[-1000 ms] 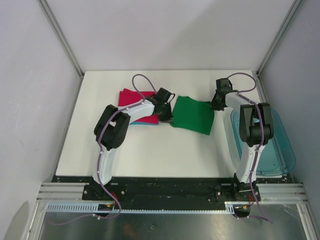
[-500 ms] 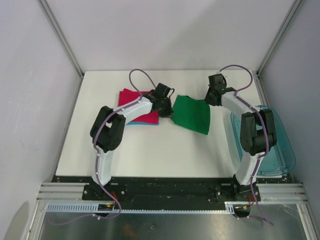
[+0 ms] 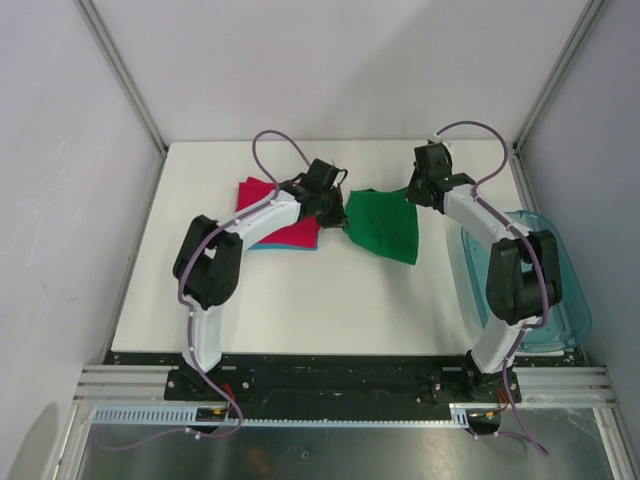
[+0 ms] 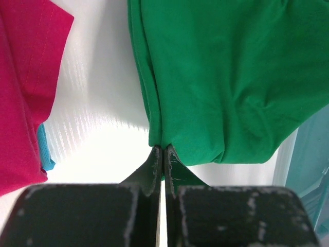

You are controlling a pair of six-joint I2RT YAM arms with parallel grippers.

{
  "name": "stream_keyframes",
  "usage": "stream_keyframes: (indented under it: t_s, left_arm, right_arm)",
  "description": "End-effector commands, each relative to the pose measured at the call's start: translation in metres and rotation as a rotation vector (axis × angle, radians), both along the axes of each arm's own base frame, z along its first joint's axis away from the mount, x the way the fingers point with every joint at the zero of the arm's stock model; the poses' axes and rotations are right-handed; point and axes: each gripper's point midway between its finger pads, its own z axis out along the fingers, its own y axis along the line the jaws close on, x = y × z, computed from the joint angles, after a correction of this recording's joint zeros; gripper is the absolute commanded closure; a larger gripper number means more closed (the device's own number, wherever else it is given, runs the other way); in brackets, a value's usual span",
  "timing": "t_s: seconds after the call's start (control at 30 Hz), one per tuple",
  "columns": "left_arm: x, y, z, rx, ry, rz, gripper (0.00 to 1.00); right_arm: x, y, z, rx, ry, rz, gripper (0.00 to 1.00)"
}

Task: Fold and stack the t-shirts
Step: Put the neatly folded tshirt into the corner of the board with both arms

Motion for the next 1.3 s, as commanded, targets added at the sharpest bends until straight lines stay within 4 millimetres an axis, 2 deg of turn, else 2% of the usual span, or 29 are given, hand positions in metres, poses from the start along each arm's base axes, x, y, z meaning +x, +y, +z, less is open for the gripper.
stream_keyframes:
  t_s: [0.0, 0.13, 0.3, 0.6, 0.87, 0.97, 1.27]
  left_arm:
    - [0.010, -0.006, 0.076, -0.082, -0.161, -0.013, 1.00]
    - [0.010, 0.003, 0.090, -0.083, -0.190, 0.000, 1.00]
    - [0.009, 0.024, 0.103, -0.080, -0.218, 0.029, 1.00]
    - [0.012, 0.089, 0.118, -0.058, -0.252, 0.125, 1.00]
    - [0.016, 0.152, 0.116, -0.035, -0.251, 0.226, 1.00]
    - [0.020, 0.174, 0.113, -0.024, -0.248, 0.263, 1.00]
    - [0.027, 0.227, 0.099, 0.008, -0.222, 0.352, 1.00]
  right_arm:
    - [0.004, 0.005, 0.051, 0.019, -0.130, 0.013, 1.00]
    - [0.006, 0.014, 0.068, 0.055, -0.166, 0.031, 1.00]
    - [0.010, 0.031, 0.088, 0.084, -0.214, 0.059, 1.00]
    - [0.020, 0.089, 0.116, 0.150, -0.278, 0.132, 1.00]
    - [0.033, 0.156, 0.119, 0.233, -0.311, 0.206, 1.00]
    - [0.041, 0.179, 0.114, 0.248, -0.311, 0.227, 1.00]
    - [0.059, 0.227, 0.109, 0.302, -0.304, 0.267, 1.00]
